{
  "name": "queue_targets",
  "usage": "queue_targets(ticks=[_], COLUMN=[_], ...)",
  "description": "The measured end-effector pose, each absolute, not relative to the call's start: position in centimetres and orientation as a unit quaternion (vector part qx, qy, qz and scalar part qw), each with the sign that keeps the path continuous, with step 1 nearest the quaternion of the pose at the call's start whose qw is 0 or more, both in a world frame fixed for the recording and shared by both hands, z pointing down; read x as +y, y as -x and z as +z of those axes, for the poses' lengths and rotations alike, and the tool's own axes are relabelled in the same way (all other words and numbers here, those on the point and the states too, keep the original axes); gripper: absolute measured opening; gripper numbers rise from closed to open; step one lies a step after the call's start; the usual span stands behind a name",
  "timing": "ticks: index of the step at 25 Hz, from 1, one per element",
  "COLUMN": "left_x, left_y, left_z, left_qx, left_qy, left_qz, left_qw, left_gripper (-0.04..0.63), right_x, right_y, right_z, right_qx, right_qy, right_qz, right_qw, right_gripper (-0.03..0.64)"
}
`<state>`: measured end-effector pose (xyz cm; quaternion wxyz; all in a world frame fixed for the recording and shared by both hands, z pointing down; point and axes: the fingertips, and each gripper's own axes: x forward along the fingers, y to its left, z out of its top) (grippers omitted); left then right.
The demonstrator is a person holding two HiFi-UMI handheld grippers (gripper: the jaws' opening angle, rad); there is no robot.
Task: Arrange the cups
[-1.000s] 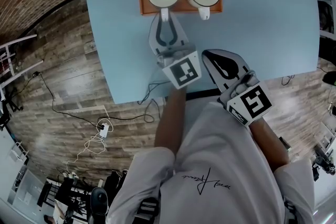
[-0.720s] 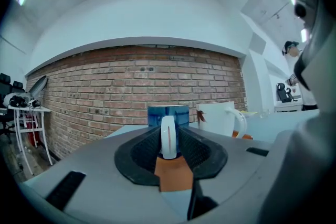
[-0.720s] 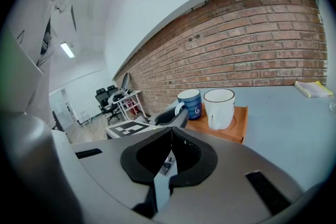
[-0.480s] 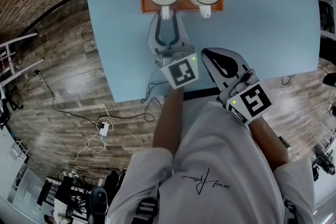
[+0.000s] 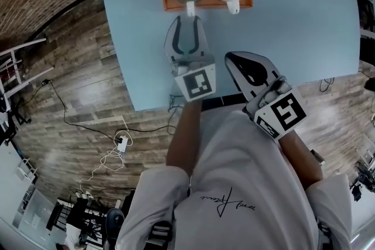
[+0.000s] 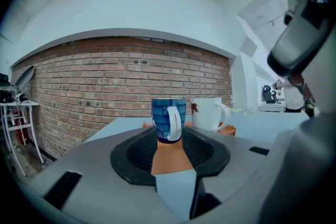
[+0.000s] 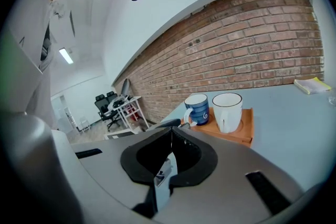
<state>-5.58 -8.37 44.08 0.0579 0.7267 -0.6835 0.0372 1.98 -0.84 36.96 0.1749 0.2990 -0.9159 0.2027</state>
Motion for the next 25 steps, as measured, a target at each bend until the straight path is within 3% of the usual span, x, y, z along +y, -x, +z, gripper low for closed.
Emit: queue_targets(ticks=[9,14,25], left_x=[-6.4,-6.2,-4.1], left_y=[6.4,6.4,6.1], left_z=[43.3,42.0,38.4], left_qx=[-0.664,-0.644,-0.599], left_qy=[-0.743,-0.762,-0.794], left_qz=[0.028,0.028,0.022], left_qw=[0.082,0.069,0.099], left_gripper=[0.129,0.07,0.011], right_x=[-0.6,-0.8,-0.3], right_y=[-1.6,-1.7,-2.1], right_z=[34.2,33.3,31.4], right_qx=[-0.912,-0.906,-0.9], right_qy=[-0.329,-0.349,-0.38], right_qz=[0.205,0.204,0.176], right_qw=[0.135,0.128,0.12], right_gripper=[0.021,0.021,0.021])
